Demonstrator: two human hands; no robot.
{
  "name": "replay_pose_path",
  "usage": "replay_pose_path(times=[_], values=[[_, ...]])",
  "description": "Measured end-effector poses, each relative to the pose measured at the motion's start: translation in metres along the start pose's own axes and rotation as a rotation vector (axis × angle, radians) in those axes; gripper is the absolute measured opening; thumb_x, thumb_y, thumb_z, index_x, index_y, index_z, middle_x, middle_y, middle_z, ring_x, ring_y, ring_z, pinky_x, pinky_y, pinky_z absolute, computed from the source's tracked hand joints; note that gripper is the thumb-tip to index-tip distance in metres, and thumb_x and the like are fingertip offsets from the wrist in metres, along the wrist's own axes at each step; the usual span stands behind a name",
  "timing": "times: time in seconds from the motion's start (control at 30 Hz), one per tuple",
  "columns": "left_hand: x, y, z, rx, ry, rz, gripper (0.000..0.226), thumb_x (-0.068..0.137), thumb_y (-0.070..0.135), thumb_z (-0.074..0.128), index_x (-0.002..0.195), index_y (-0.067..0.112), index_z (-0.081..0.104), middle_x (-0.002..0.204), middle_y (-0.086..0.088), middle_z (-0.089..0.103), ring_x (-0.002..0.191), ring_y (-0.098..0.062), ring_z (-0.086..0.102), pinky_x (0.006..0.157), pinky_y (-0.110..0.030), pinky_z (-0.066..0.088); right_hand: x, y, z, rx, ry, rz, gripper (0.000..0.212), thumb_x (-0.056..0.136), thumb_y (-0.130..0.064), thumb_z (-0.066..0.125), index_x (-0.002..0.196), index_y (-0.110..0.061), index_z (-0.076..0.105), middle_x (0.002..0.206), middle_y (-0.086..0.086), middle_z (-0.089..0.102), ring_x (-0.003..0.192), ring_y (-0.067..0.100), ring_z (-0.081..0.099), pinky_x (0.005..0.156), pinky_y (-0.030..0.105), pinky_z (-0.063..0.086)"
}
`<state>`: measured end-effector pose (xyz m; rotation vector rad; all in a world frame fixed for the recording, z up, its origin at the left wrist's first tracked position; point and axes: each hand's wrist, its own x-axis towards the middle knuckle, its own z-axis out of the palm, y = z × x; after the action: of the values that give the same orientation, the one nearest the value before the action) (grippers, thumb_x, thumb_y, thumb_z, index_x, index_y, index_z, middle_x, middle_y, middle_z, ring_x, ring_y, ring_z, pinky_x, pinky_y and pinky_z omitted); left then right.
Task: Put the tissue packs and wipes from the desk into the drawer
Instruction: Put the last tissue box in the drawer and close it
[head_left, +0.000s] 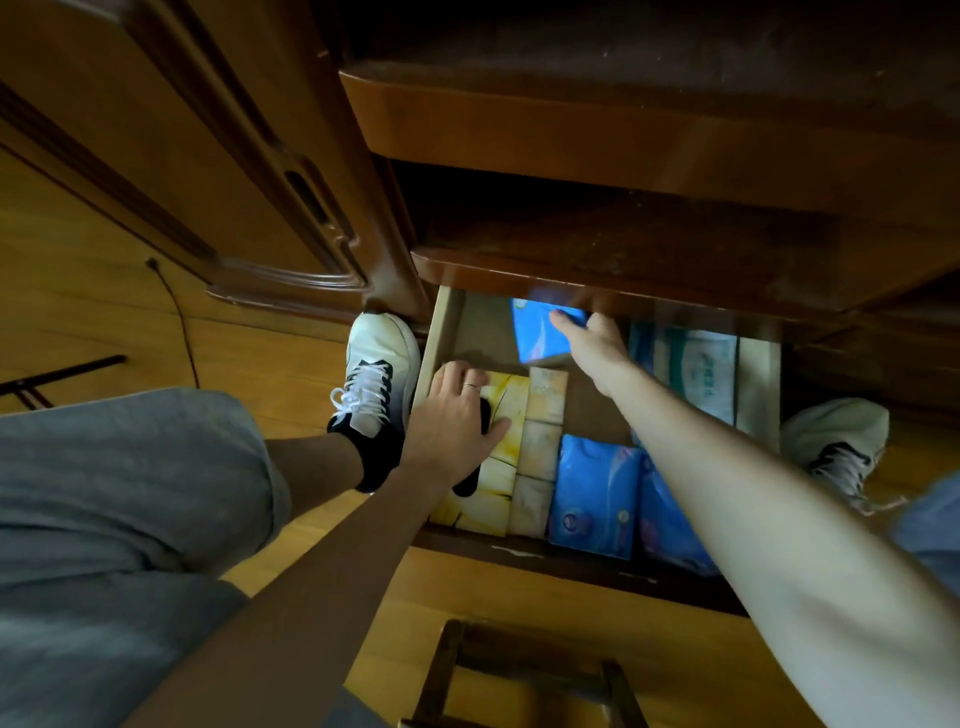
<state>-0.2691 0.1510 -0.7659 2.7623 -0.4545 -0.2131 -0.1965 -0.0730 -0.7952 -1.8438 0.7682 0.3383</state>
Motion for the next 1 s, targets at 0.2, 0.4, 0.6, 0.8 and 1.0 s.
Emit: replay_pose_path(times=[0.2,0.4,0.6,0.8,1.0], values=[[-0.001,0.003,-0.003,0.034,-0.039,-0.017,0.055,0.083,0.054,0.067,0.124,0.019,0.055,0.124,-0.003,0.048,0.123,-0.022,0.046,0.079,-0.036,0.056,-0.015,0.025,-0.05,-0.093,0.323,0.012,0.055,0.102,-0.044,0.052,0.141,-0.006,0.044,0.137,0.022,0.053,0.123,0.038,0.054,0.094,0.036,0.04],[0.007,0.022,-0.01,0.249,-0.135,0.163,0.059,0.09,0.049,0.052,0.14,0.018,0.047,0.141,-0.009,0.045,0.129,-0.029,0.045,0.104,-0.044,0.044,-0.025,0.028,-0.049,-0.003,0.193,0.094,0.066,0.103,-0.049,0.048,0.153,-0.011,0.029,0.15,0.017,0.044,0.131,0.037,0.048,0.103,0.039,0.037],[0.031,0.052,0.004,0.267,-0.191,0.375,0.051,0.099,0.037,0.048,0.145,0.016,0.042,0.137,-0.01,0.05,0.124,-0.029,0.048,0.109,-0.043,0.035,-0.026,0.034,-0.033,0.046,0.211,0.116,0.063,0.1,-0.054,0.049,0.145,-0.011,0.038,0.134,0.01,0.049,0.123,0.034,0.051,0.096,0.04,0.039],[0.07,0.075,0.03,0.274,-0.32,0.264,0.063,0.097,0.048,0.047,0.148,0.012,0.038,0.157,-0.007,0.035,0.144,-0.027,0.032,0.118,-0.044,0.024,-0.038,0.038,-0.058,-0.032,0.338,-0.003,0.061,0.104,-0.041,0.048,0.152,-0.01,0.026,0.143,0.022,0.046,0.124,0.038,0.051,0.089,0.037,0.039],[0.085,0.079,0.045,0.358,-0.483,0.244,0.055,0.09,0.041,0.055,0.137,0.014,0.049,0.143,-0.006,0.052,0.135,-0.025,0.046,0.114,-0.039,0.031,-0.064,0.054,-0.053,-0.335,0.125,-0.017,0.062,0.103,-0.029,0.052,0.15,-0.002,0.024,0.131,0.032,0.057,0.112,0.048,0.058,0.09,0.048,0.046]])
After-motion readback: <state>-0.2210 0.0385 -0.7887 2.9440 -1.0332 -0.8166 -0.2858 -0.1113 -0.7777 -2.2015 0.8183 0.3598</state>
